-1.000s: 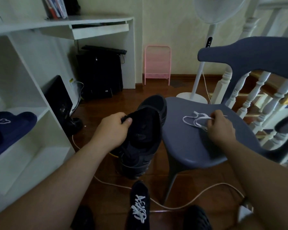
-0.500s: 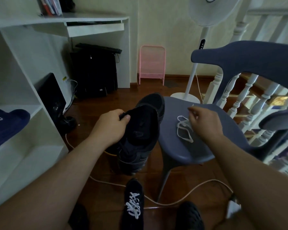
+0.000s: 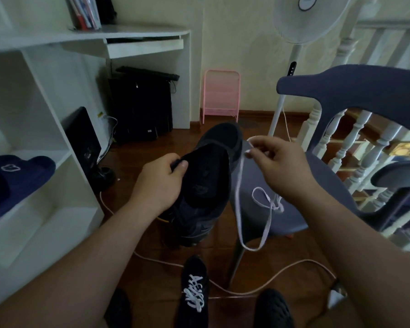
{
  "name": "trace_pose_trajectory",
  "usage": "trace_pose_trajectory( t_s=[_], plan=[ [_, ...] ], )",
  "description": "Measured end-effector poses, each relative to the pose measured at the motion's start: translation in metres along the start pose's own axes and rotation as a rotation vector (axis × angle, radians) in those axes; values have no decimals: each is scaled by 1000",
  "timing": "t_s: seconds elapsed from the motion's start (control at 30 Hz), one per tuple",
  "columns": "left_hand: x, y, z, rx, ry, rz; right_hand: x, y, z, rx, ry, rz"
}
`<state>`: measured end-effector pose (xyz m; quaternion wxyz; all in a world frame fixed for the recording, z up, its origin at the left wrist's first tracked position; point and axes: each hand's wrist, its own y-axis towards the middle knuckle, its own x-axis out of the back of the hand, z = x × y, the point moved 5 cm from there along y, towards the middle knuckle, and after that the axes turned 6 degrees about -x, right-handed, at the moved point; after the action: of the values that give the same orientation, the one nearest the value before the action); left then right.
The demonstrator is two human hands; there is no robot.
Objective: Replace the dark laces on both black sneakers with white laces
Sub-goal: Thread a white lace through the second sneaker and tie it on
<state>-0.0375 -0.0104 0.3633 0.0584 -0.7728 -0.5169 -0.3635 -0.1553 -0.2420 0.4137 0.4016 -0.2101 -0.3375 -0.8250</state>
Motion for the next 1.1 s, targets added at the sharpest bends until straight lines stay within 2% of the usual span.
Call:
trace_pose_trajectory(
  t_s=[0.2,0.33,0.4,0.53,0.67,0.73,0.83,0.9,0.97,1.0,1.1],
  plan=[
    [7,-3,3,-22,-7,-15,-7,0,-1,-62,197,90],
    [7,-4,0,-83,-1,-18,-9,4,-6,-45,34,17],
    [6,-5,-2,-127,-2,-40,-11,3,-2,-8,10,38],
    [7,-4,-2,-155,9,-87,-15,-1,12,216,-199,3],
    [7,-5,1,-169,10,-125,-13,-7,18,195,-86,-34],
    [7,-4,2,-167,18,-123,-15,-11,25,233,-38,43],
    [6,-5,1,-149,14,-87,-25,-13,29,360,-282,191],
    [4,-5,4,-127,14,-27,-29,-13,28,400,-419,190],
    [-2,-7,6,-69,-6,47,-33,-15,29,387,-431,205],
    [-4,-7,5,-46,0,41,-34,-18,32,378,-422,217],
    [5,-12,-17,-129,51,-187,-42,-22,37,340,-421,242]
  ],
)
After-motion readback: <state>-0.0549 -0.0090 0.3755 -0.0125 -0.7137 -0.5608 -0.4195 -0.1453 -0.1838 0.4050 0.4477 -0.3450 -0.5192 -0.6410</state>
